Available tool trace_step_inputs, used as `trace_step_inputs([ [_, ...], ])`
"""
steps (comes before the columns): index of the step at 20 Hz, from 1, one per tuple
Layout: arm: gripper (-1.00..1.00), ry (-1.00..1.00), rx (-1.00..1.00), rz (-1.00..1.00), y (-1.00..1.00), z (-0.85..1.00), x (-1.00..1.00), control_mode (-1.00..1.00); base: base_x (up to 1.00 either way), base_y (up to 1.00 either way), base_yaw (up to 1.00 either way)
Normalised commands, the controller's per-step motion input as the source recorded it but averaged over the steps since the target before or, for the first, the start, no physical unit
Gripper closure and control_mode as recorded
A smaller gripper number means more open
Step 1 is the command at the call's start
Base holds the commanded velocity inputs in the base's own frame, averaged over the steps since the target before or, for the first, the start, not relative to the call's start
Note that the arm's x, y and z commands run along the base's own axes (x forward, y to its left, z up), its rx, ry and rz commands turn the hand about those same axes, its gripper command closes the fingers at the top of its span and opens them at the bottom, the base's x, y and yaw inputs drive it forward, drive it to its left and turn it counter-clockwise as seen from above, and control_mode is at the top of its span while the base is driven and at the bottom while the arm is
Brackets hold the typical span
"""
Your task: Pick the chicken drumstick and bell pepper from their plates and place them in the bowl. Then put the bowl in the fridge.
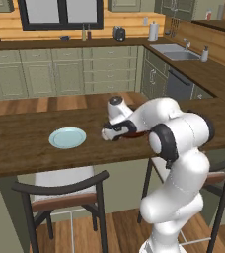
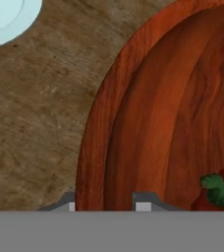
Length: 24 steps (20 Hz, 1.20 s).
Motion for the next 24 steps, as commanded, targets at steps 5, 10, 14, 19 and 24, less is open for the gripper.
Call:
trace_step_inputs([
  [5,1.00,0.08,0.00,0.33,0.00,0.71,-0.99,-1.00,0.00,0.00,0.00],
  [10,1.00,0.03,-0.06,0.43,0.00,0.58,-1.00,-1.00,0.00,0.00,0.00],
  [14,1.00,0.00,-0.14,0.51,-0.08,0.41,-1.00,-1.00,0.00,0.00,0.00],
  [19,1.00,0.05,-0.15,0.51,-0.02,0.43,-1.00,-1.00,0.00,0.00,0.00],
  [24,1.00,0.05,-0.15,0.38,-0.11,0.12,-1.00,-1.00,0.00,0.00,0.00],
])
